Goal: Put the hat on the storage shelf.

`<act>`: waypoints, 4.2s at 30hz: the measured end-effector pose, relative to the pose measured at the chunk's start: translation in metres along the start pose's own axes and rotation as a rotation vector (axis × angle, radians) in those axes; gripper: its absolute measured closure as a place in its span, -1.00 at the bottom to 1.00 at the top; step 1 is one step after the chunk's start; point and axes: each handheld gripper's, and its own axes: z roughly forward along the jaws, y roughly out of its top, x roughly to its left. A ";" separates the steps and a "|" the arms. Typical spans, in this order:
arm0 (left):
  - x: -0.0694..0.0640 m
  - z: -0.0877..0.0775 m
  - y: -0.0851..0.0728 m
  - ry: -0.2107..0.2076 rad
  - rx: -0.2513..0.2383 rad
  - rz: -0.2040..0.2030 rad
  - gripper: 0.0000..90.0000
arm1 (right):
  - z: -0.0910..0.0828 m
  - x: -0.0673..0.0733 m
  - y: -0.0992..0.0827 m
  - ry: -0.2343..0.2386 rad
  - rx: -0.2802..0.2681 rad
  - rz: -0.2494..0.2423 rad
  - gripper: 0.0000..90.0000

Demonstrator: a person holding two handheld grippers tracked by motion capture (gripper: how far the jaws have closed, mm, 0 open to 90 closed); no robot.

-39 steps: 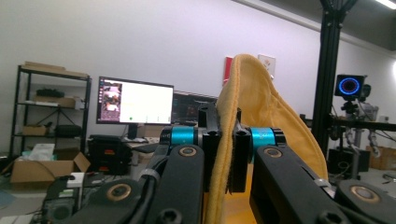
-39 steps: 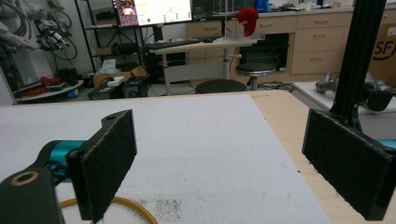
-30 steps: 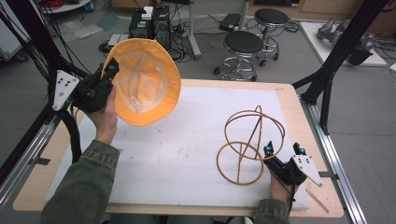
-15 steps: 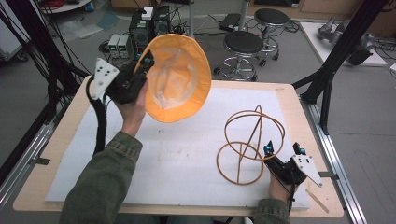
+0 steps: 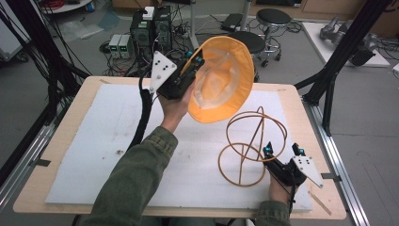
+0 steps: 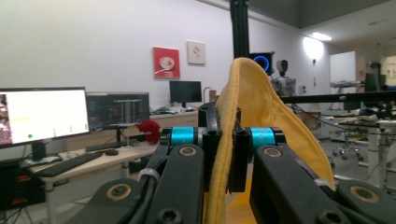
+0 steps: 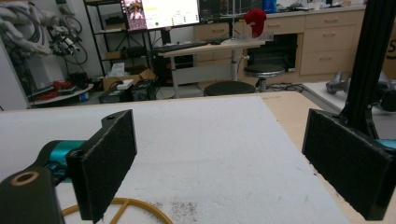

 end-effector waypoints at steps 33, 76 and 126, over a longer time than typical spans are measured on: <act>-0.135 -0.011 -0.001 -0.560 0.041 0.047 0.94 | -0.006 -0.020 0.002 -0.071 -0.045 0.077 -0.80; -0.164 -0.051 -0.053 -0.892 0.278 0.162 0.23 | -0.004 -0.017 0.001 -0.055 -0.032 0.060 -0.80; 0.008 -0.102 0.018 -0.293 0.107 0.085 -0.35 | -0.001 -0.011 -0.001 -0.037 0.002 0.031 -0.80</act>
